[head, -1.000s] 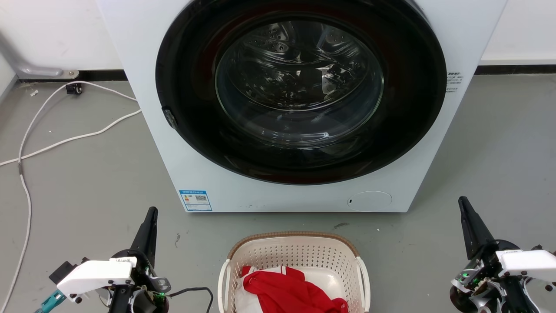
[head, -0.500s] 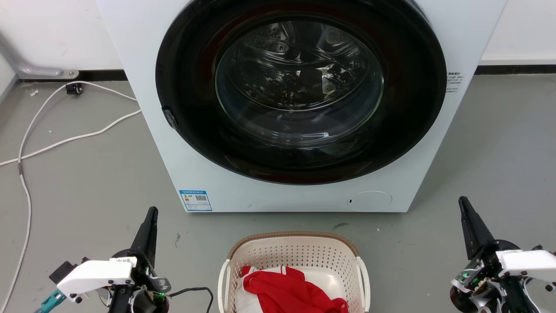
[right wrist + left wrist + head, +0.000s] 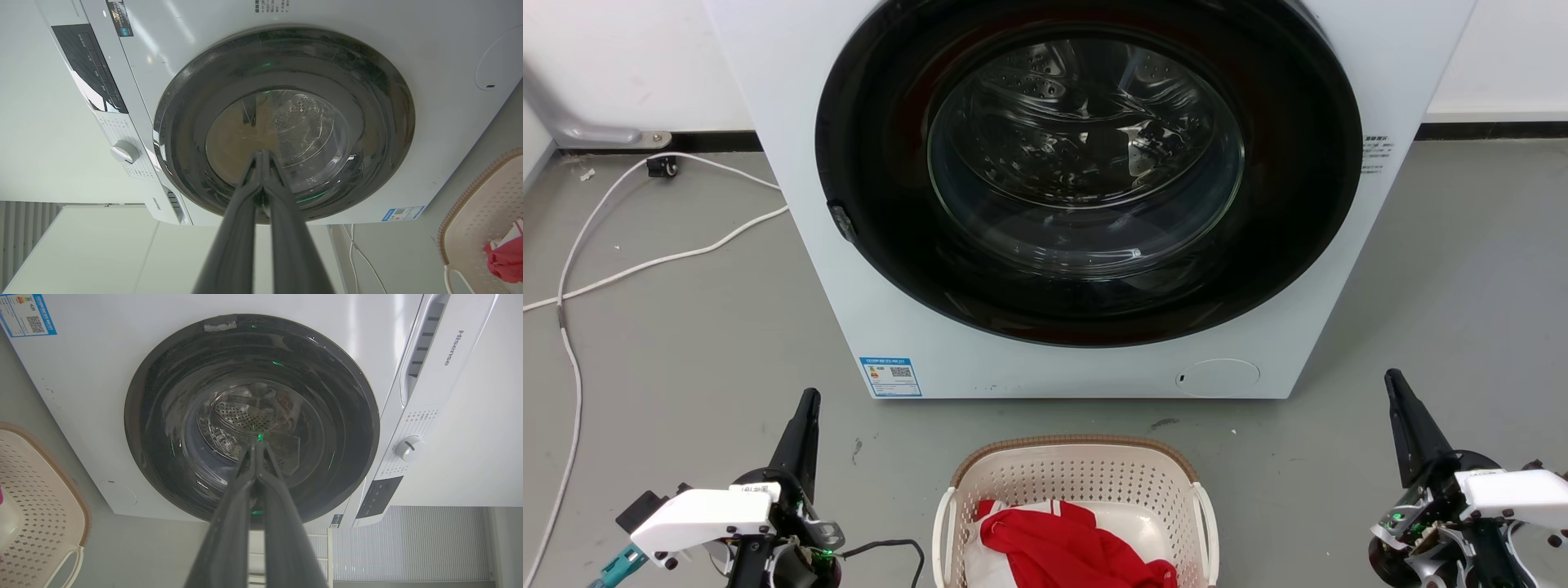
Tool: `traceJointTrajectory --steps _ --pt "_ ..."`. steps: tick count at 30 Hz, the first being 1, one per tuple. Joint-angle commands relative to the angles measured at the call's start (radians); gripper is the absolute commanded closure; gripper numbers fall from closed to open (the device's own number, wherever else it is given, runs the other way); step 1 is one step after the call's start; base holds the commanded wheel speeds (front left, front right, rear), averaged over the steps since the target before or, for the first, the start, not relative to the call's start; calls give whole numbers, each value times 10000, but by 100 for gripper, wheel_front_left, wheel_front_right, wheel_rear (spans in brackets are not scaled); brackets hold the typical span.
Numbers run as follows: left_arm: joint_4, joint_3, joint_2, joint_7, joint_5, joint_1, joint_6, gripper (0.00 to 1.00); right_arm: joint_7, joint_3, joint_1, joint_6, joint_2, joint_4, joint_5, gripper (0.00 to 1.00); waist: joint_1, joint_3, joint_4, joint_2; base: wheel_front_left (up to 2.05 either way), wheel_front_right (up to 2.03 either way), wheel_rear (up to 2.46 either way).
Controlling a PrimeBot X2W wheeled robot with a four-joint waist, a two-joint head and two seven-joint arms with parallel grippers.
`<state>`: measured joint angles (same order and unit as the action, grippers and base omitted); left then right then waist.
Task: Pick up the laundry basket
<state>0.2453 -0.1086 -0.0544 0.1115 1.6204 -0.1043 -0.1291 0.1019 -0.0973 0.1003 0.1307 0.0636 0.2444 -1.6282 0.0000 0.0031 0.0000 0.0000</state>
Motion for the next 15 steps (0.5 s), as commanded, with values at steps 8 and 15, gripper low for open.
traceJointTrajectory --steps 8,15 --pt "10 -45 10 14 -70 -88 -37 100 35 -36 132 0 -37 14 53 100 0 0 0 0 0 0 0" --pt "10 -50 14 22 -60 -89 -37 100 50 -49 130 0 -48 14 66 100 0 0 0 0 0 0 0"
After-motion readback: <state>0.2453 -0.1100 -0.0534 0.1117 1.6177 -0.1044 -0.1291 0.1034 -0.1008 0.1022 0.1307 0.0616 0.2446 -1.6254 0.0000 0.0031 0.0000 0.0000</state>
